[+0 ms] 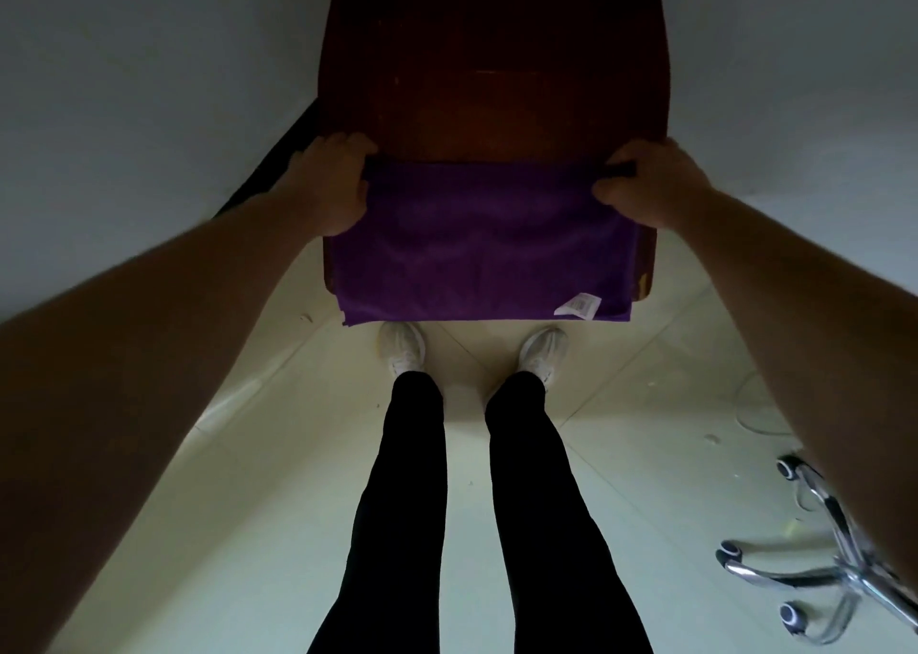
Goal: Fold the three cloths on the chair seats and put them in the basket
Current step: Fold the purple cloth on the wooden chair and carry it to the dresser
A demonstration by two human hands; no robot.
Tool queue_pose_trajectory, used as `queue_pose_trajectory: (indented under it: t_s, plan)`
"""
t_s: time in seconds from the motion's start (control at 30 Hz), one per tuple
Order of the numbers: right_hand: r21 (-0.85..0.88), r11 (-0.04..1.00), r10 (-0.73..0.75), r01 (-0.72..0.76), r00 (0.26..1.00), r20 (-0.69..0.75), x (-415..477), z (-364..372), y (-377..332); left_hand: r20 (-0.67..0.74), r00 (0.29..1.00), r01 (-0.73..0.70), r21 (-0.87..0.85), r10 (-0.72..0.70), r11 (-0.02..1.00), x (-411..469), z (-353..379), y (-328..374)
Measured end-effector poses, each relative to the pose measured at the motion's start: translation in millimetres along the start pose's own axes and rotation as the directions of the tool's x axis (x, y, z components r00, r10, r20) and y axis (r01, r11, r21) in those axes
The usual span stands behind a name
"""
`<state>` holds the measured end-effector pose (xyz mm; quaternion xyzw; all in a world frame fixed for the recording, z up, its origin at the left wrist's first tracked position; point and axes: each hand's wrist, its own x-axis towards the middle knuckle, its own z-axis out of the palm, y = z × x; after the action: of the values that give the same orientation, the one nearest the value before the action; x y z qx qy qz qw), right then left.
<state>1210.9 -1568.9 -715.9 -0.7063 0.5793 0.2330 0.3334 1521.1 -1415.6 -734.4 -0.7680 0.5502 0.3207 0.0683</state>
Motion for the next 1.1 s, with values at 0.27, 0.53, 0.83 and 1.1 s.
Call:
queue_pose_trajectory:
  t_s: [0.27,0.53,0.83,1.1]
  plan:
    - [0.435,0.900,0.130,-0.034,0.973,-0.192,35,-22,-11,-0.254,0.967,0.005,-0.036,-0.014,0.999,34,-21,-3]
    - [0.500,0.860,0.152,-0.102,0.987,-0.059,39,-24,-9,-0.019,0.872,-0.469,0.254,0.489,0.846,46,-6,53]
    - [0.545,0.824,0.056,-0.153,0.980,0.190,21,-21,4,0.105,0.919,-0.393,0.351,0.381,0.850,43,28,68]
    - [0.689,0.700,0.091,-0.188,0.980,0.176,8,-21,35,0.099,0.926,-0.377,0.277,0.364,0.884,50,45,99]
